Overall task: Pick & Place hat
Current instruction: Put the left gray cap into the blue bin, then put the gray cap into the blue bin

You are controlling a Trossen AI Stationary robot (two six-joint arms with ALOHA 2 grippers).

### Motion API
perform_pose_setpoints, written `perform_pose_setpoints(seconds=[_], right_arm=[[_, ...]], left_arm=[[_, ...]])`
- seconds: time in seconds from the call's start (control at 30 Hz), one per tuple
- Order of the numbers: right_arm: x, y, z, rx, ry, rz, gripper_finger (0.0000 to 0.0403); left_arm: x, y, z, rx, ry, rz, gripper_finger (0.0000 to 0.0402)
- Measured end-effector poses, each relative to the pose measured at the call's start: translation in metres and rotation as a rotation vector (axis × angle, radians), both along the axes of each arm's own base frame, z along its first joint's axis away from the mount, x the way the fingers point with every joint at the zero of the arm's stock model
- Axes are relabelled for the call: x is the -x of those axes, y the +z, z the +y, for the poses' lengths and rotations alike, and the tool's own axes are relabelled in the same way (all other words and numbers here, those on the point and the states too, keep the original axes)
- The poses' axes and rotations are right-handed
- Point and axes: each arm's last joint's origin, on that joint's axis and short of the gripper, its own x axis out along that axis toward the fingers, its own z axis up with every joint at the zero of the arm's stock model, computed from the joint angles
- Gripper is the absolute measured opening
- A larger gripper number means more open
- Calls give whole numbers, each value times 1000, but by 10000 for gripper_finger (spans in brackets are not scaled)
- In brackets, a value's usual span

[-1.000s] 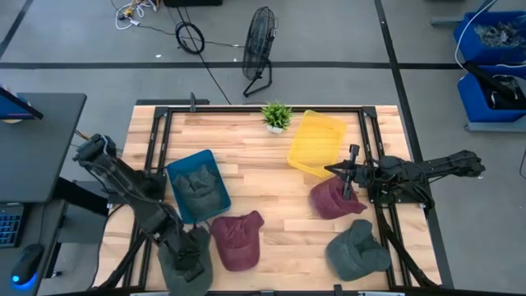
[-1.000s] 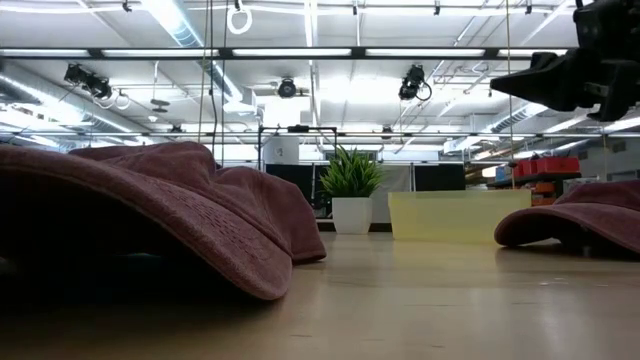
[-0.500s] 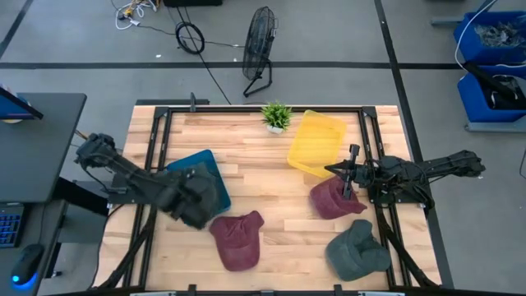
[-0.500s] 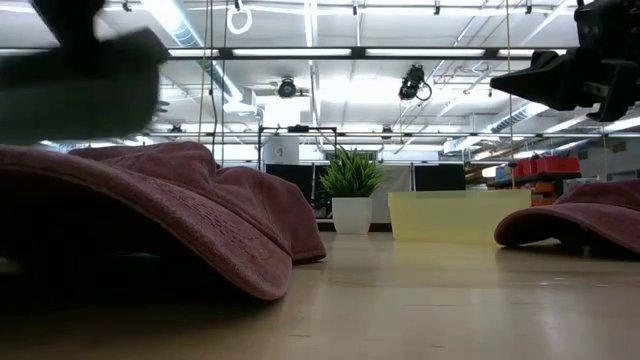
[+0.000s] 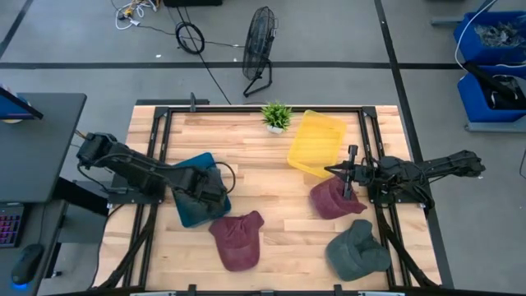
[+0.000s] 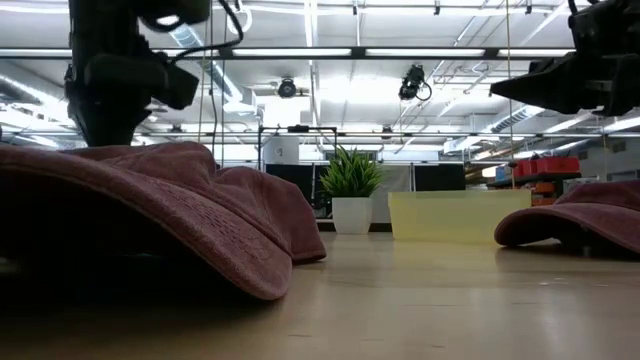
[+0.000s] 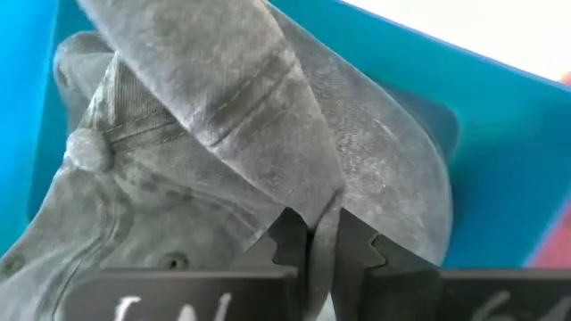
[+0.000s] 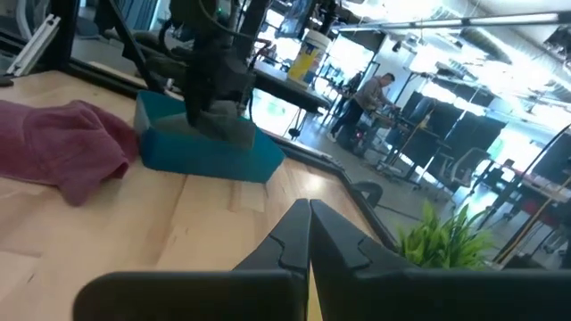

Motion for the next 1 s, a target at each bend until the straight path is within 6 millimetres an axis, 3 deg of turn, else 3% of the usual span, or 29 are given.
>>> perform_pose_setpoints(seconds=[0.17, 0.43, 0.57, 0.77, 1.0], right_arm=[[0, 1, 0, -4, 0, -8, 11], [0, 9, 0, 63, -6, -78, 11], [0, 9, 0, -29, 2, -94, 11], [0, 6, 1, -203, 51, -80, 13], [2, 20, 4, -305, 161, -222, 63]], left_arm=[[2, -6, 7, -5, -47, 29, 63], [-3, 6, 8, 6, -131, 42, 141], [-4, 34, 1, 16, -159, 87, 168], [5, 85, -9, -36, -177, 169, 165], [6, 117, -20, -346, -256, 19, 162]])
